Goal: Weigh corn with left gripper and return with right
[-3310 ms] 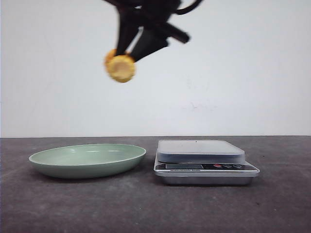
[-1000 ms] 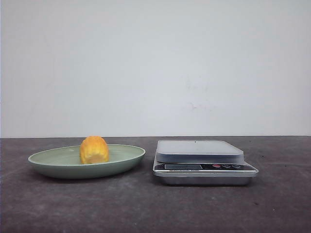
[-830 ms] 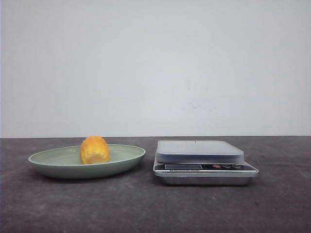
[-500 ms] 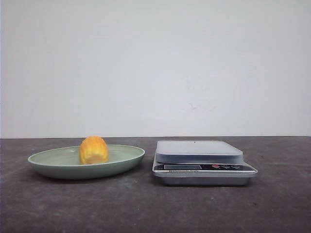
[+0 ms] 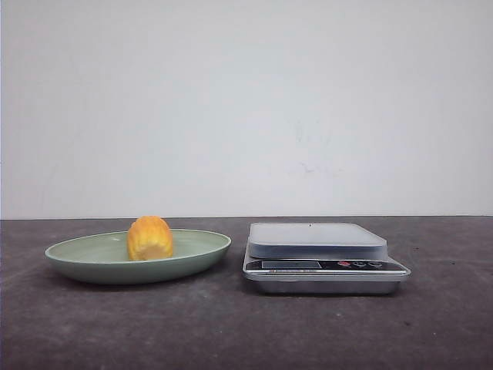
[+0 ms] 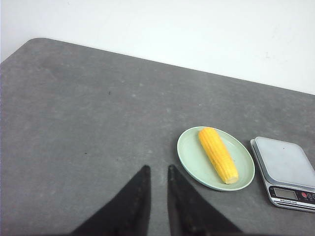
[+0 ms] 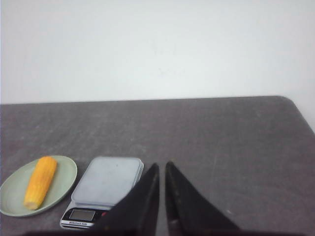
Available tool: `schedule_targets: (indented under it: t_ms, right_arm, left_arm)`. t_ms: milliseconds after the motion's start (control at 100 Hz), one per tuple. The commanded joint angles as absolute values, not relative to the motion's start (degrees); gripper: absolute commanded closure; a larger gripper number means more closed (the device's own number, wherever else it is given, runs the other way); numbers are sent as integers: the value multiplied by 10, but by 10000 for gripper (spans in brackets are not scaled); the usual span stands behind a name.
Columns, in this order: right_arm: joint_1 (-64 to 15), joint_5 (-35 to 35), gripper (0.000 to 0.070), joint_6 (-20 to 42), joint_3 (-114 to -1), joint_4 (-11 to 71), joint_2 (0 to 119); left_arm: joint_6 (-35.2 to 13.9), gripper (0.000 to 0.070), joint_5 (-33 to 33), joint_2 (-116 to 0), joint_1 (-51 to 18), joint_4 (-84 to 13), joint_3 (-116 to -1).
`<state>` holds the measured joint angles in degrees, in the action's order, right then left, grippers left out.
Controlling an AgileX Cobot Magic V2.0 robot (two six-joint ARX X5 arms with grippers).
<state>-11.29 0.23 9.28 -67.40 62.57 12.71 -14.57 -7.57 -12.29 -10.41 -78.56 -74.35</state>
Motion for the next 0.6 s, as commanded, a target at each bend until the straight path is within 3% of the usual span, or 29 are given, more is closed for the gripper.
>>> schedule_targets:
  t_ms: [0, 590]
  right_arm:
    - [-114, 4, 693, 98, -682, 625, 127]
    - [-114, 4, 693, 98, -683, 626, 127]
  left_arm:
    - [-147, 689, -75, -123, -106, -781, -752]
    - [-149, 685, -75, -123, -106, -784, -753]
